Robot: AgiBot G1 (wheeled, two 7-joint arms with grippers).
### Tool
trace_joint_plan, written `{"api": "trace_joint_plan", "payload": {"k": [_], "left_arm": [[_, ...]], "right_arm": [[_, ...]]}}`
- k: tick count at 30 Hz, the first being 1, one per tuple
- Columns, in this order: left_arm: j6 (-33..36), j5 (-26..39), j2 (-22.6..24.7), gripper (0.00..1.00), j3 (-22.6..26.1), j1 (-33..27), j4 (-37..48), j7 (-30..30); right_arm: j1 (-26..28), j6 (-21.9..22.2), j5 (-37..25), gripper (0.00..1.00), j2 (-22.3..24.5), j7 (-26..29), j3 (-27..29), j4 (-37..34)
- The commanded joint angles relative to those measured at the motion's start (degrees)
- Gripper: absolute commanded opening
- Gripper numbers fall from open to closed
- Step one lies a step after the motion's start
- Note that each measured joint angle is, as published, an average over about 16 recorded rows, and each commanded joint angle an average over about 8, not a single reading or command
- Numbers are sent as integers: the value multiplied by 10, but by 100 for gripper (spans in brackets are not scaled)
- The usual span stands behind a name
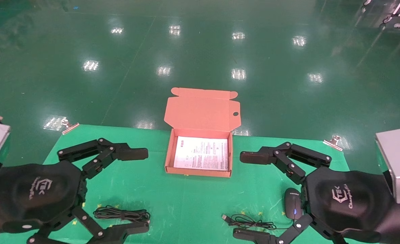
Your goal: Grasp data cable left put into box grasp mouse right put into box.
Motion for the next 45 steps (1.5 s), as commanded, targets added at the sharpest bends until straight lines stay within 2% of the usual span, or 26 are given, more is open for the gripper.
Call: {"api": "trace_joint_plan", "payload": {"k": [1, 23, 27, 36, 45], "left_arm": [[0, 0, 0, 100, 0, 0, 0, 0], [-1, 0, 2, 100, 0, -3, 1, 2], [10, 17, 5, 100, 10, -20, 4, -2], [45, 147, 32, 100, 95, -138, 18, -62], [49, 250, 68, 100, 191, -233, 33, -102]], "right_arm": [[0, 0, 0, 100, 0, 0, 0, 0], [0, 0, 0, 100, 0, -1, 1, 0], [9, 4, -18, 100, 1, -12, -1, 9], [67, 2, -129, 100, -6, -61, -29, 37], [136, -15, -241, 100, -30, -148, -66, 42]]}}
